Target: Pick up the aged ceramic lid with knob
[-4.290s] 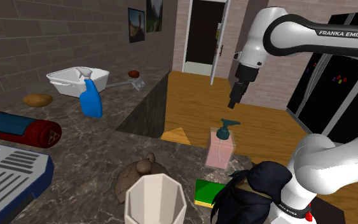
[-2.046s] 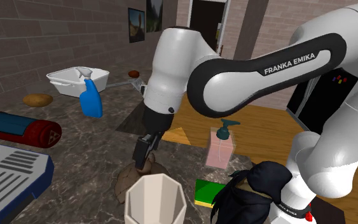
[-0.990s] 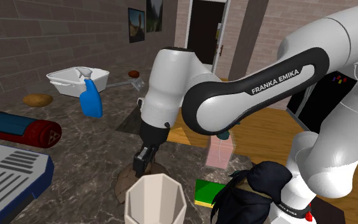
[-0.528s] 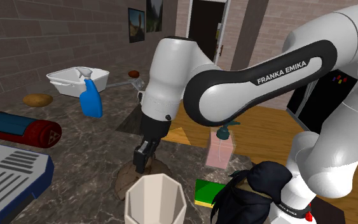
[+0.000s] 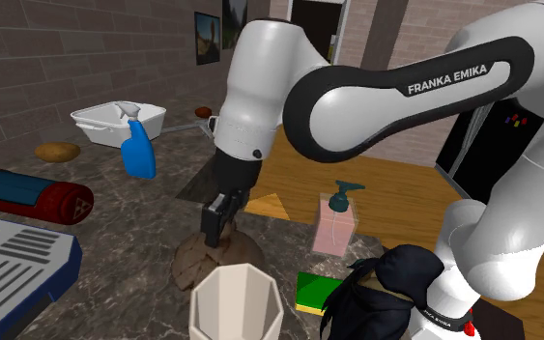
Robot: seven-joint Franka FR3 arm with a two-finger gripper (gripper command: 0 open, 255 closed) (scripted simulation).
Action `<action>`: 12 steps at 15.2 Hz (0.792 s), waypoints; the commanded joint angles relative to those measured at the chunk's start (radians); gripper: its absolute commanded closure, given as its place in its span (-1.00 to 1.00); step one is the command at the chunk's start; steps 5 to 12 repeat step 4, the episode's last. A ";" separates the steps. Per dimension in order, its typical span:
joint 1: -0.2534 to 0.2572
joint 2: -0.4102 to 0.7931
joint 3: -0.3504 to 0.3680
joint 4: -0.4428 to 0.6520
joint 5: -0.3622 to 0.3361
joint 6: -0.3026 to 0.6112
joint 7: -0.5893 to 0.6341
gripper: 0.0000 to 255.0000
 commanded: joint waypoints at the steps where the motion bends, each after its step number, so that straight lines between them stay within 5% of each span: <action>1: -0.001 -0.006 -0.003 0.026 0.000 -0.031 0.002 1.00; 12: -0.002 -0.008 -0.004 0.039 -0.001 -0.047 0.003 1.00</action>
